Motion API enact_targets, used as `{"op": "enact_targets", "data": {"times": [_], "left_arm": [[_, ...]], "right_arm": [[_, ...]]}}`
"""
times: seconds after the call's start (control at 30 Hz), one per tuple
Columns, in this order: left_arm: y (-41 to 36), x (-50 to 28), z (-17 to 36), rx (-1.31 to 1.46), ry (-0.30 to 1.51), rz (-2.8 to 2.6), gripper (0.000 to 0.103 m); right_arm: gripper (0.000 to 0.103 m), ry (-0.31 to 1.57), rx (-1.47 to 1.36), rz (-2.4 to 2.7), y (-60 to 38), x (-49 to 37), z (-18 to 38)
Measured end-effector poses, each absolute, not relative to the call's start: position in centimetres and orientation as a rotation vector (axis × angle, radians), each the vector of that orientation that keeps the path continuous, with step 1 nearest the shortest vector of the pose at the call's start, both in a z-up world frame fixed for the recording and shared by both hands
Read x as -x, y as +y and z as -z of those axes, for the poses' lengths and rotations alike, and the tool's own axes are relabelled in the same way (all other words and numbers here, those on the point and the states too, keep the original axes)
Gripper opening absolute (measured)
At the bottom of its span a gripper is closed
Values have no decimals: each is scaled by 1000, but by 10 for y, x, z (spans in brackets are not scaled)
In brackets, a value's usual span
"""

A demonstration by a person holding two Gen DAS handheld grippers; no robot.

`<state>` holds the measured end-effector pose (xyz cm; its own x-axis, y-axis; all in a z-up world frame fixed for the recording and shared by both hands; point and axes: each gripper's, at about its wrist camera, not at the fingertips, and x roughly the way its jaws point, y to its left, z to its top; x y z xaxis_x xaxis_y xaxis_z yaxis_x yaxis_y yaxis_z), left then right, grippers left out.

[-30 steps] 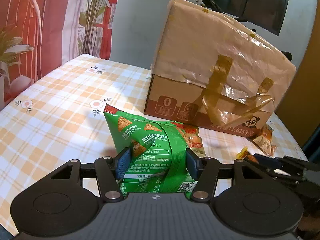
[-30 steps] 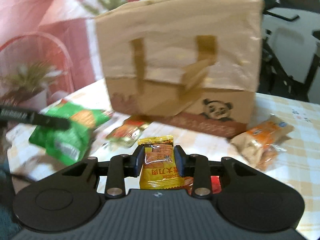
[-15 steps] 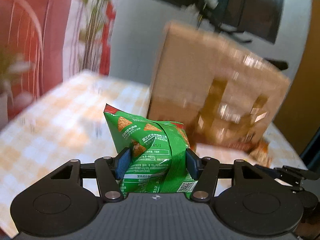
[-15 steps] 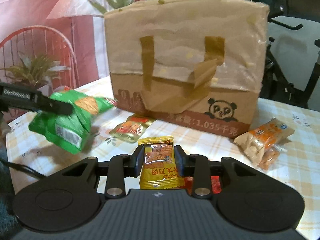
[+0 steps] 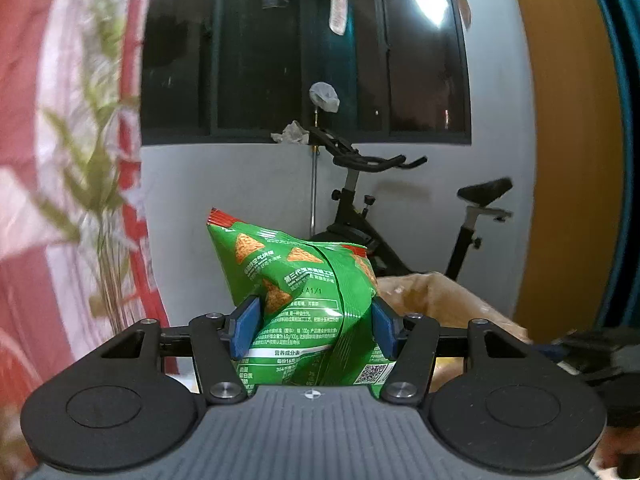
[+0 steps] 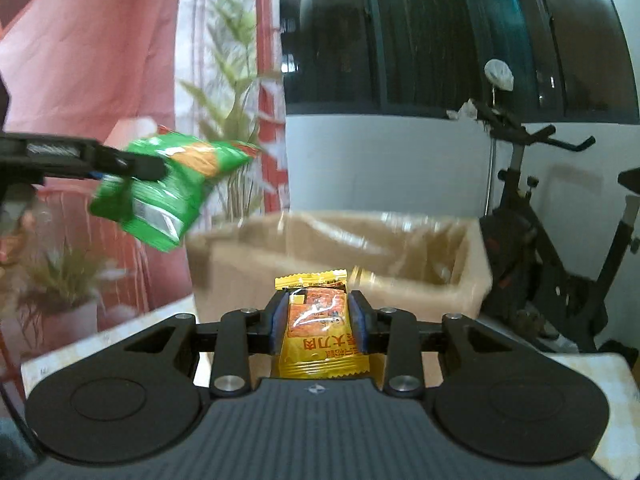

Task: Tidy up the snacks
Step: 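Carry both packets over the box and open both tools to drop them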

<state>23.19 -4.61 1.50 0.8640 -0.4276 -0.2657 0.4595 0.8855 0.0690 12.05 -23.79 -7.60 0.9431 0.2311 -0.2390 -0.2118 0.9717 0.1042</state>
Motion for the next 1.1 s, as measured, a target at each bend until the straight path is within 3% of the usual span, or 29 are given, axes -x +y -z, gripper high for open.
{"op": "enact_targets", "data": {"times": [0.23,0.47,0.53,0.6,0.67,0.73,0.77,1.1], "left_arm": [[-99,-309,-3,-223,340,380,62],[-112,-348,24,-266,454,388,63],[-112,-353,30,-288,493,395,67],[-109,-356,33,-291,512,405,82],[-99,-352,30,-265,495,425,88],[-90,-345,26,-229,472,439,90],[-86,-341,24,-208,467,439,90],[-44,-294,10,-47,406,396,91]], "right_arm": [[35,262,-17,-167,-243,-177,48],[35,344,20,-109,-243,-223,59],[36,363,26,-103,-242,-228,62],[36,385,25,-106,-241,-232,67],[40,395,17,-109,-241,-232,69],[56,396,6,-107,-242,-230,69],[59,390,-2,-108,-243,-228,68],[60,356,-12,-175,-241,-196,58]]}}
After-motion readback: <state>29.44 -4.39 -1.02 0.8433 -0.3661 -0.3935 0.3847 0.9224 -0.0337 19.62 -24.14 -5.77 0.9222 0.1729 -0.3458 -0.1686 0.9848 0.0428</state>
